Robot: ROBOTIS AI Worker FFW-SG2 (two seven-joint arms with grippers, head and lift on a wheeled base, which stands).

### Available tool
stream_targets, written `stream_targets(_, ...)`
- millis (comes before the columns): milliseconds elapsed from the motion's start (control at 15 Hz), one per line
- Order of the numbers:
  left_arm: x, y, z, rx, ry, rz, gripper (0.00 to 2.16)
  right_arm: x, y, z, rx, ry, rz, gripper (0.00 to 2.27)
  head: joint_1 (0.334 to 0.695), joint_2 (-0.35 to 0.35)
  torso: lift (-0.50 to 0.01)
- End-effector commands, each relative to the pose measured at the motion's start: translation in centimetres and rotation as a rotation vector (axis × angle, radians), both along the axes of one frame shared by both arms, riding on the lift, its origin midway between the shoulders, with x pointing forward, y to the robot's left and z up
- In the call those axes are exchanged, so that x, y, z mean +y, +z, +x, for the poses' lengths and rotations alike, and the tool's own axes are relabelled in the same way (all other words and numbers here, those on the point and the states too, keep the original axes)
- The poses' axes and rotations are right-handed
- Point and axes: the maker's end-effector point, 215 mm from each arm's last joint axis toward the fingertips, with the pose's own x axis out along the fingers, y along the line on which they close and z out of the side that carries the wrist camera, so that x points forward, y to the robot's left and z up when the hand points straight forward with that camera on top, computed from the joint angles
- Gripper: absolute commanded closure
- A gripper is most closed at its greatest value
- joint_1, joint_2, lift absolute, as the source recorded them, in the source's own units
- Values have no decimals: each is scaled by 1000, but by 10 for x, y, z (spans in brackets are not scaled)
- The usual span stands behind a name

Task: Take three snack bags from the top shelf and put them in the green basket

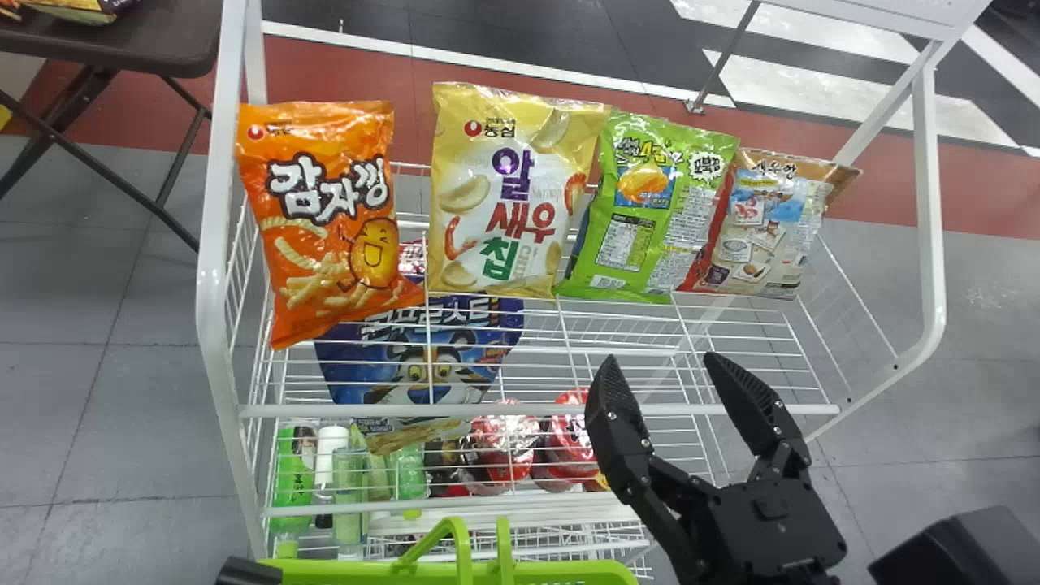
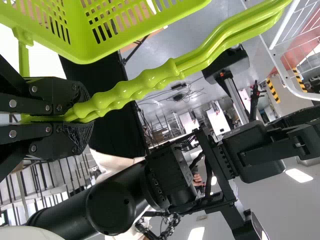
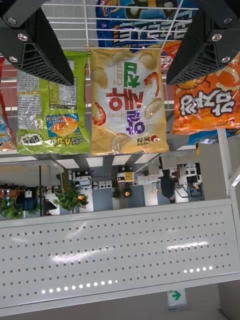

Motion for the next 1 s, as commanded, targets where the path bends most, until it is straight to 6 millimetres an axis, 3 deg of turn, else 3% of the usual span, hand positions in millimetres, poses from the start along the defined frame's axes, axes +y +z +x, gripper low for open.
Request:
stream_targets(0,0,-1,-2,7,1,1,1220,1,0,0,0,6,-3,137,695,-350,-42)
stream_targets(467,1,-1,-2,9,2,1,1220,1,1,5,-10,5,-4,140,695,-350,-42)
stream_targets(933,0,1,-6,19,-3,-8,1220,13,-20,46,-3,33,0,140,695,-350,-42)
